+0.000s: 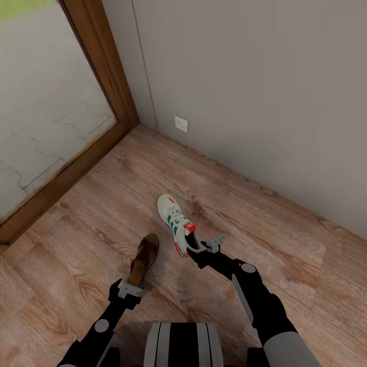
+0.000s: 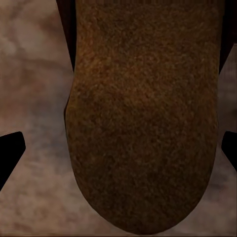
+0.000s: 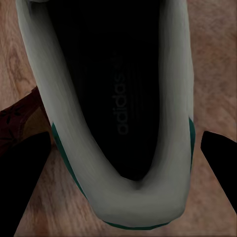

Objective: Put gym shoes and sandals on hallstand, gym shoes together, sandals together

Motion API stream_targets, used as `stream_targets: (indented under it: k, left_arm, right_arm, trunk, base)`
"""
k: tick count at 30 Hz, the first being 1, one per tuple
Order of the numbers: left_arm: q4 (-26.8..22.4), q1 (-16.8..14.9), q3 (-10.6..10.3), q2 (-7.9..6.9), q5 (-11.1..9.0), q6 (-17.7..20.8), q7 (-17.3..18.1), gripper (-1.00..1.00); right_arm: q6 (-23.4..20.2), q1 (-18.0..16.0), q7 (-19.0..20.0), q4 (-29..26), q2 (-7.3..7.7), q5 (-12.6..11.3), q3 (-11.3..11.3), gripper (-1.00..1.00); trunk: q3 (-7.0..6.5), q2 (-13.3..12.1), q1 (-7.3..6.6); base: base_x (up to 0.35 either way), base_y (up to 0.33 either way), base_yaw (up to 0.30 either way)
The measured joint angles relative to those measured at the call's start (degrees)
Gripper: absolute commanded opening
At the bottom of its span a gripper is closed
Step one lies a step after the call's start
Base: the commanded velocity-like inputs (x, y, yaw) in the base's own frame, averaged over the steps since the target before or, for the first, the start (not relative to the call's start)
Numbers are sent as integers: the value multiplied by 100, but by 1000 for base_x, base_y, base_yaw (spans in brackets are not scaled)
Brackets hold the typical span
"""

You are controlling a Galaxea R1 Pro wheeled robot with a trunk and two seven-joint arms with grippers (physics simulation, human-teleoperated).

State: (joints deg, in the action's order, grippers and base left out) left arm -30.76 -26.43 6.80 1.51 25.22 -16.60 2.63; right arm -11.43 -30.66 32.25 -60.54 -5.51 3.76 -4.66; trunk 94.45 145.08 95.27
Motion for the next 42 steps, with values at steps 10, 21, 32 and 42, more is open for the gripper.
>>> stream_targets:
  k: [10,21,32,42]
  left_arm:
    - [1,0,33,-11,-1,0,0,100]
    - [8,-15,35,0,-10,15,3,-100]
    - [9,-8,45,-16,-62,-7,9,-100]
    - [9,-2,46,-18,-64,-9,9,-100]
  right_arm:
    - [0,0,0,-1,0,-7,0,-100]
    - [0,0,0,-1,0,-7,0,-100]
    - [-1,0,0,-1,0,-7,-3,-100]
    - [-1,-1,0,-1,0,-7,-9,-100]
  trunk:
    - [14,0,0]
    - [14,0,0]
    - [14,0,0]
    - [14,0,0]
  base:
    - [0,0,0]
    - [0,0,0]
    - [0,0,0]
    - [0,0,0]
